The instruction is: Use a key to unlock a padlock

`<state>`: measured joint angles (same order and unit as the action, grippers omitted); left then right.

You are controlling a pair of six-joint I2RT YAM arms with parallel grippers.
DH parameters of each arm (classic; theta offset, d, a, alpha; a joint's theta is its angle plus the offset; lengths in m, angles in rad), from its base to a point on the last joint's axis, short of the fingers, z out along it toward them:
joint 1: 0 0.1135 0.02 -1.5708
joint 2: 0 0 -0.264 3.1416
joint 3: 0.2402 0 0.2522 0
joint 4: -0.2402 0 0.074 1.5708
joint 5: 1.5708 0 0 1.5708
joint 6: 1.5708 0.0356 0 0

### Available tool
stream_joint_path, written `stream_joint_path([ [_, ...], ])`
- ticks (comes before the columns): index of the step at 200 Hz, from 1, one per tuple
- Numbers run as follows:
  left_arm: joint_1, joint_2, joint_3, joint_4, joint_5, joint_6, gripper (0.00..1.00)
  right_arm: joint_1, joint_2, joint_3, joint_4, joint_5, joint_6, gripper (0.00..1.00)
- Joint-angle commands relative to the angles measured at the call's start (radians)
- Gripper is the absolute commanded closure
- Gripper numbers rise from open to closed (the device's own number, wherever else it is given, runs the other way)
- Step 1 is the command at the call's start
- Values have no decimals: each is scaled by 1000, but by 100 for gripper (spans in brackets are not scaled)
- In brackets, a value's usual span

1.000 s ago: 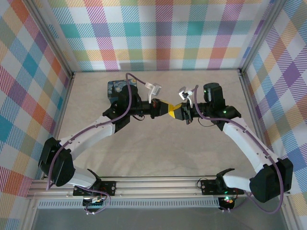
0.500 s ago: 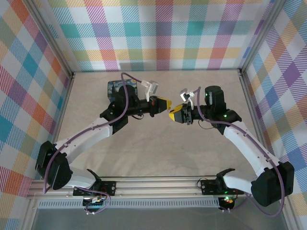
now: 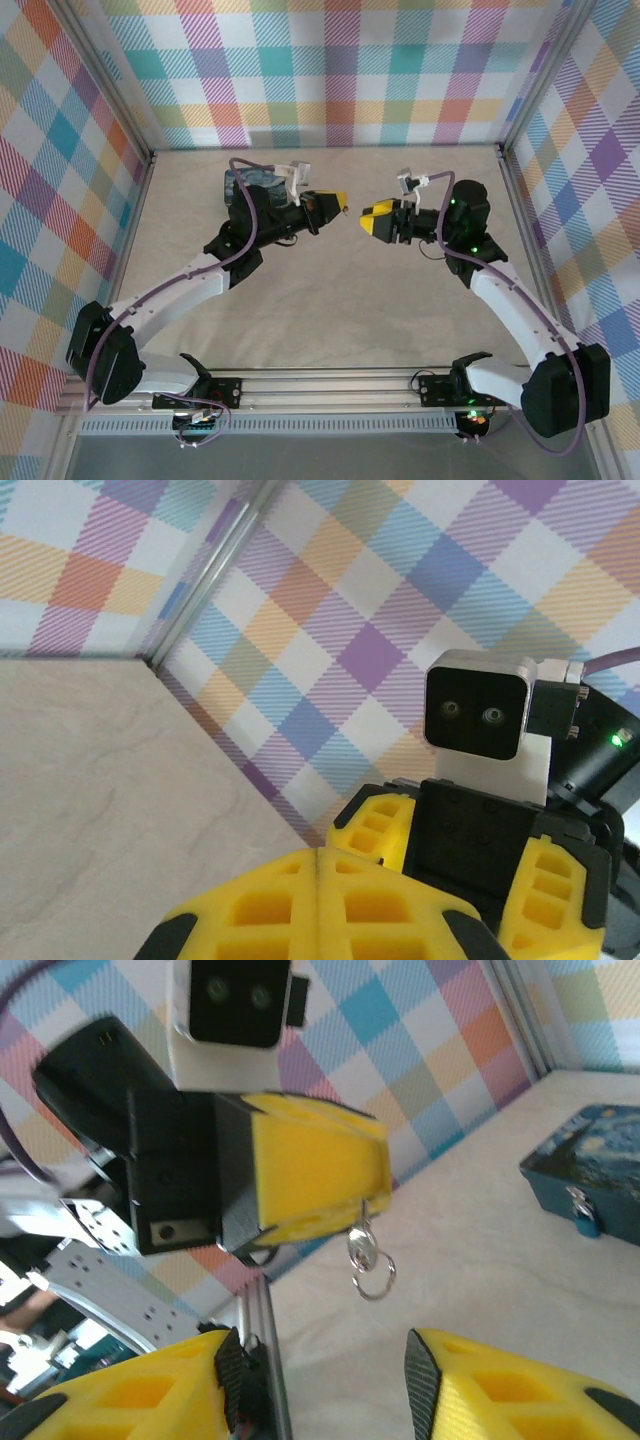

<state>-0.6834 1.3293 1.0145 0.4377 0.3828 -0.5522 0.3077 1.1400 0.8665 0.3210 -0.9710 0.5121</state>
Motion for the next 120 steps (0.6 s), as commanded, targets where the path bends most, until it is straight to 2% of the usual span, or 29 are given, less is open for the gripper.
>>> stream_joint_path([
  [1,-13,-38,-21,94,-48,-42,100,5,38,2,216,-25,165,51],
  [36,-17,-32,-18,103,-48,-51,100,30,101,24,286,-15,218,51],
  [120,-20,-32,-23,105,-47,-50,100,77,161,66,301,-2,233,55],
])
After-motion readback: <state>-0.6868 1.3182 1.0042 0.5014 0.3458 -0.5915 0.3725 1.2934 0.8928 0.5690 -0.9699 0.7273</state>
